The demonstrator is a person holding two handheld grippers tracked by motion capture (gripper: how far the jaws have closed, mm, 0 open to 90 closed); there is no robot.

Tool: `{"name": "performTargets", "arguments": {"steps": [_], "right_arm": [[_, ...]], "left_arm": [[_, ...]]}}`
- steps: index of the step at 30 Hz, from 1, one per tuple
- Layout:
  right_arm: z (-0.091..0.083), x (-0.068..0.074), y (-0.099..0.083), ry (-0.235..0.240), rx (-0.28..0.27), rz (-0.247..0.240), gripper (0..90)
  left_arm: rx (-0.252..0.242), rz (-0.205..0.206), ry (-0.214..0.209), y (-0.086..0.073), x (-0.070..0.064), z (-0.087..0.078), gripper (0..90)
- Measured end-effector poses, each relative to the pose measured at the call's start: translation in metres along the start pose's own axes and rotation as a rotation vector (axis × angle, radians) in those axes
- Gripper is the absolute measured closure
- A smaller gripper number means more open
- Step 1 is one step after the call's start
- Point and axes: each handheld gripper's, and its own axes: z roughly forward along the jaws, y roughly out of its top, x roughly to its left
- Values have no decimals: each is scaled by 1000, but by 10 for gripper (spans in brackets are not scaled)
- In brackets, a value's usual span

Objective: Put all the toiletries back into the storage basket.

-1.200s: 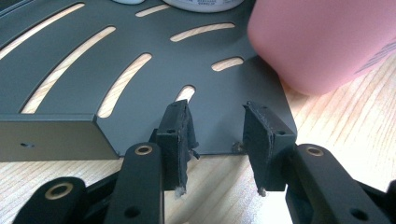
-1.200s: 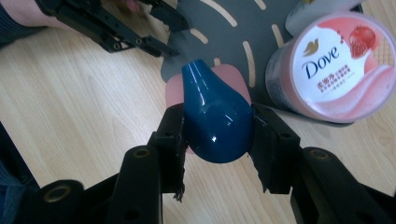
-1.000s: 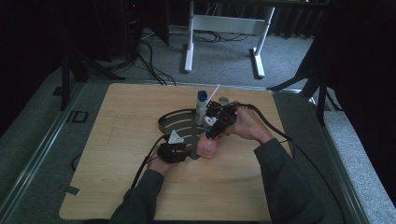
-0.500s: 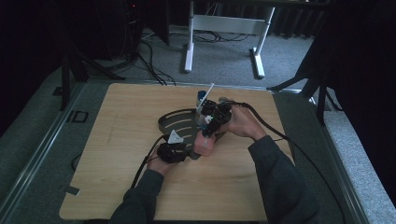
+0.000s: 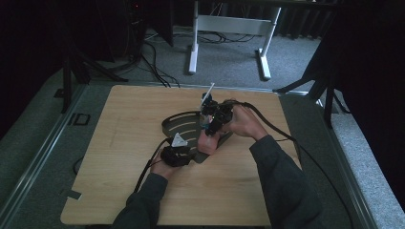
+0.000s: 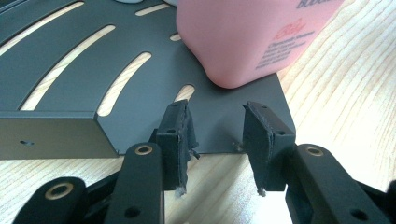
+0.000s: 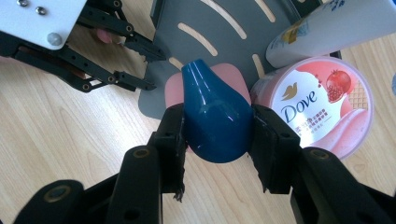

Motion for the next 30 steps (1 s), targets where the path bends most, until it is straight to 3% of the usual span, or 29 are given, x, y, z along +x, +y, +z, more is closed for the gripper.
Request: {"name": "performTargets", "arguments": {"steps": [14, 30], "right_arm": [[-1, -10, 0, -20, 36, 49, 585], [2, -12, 5, -12, 34, 63, 581]], "left_arm": [[-2, -4, 2, 0, 0, 0, 612], [-3, -6, 3, 0, 0, 0, 612]]}}
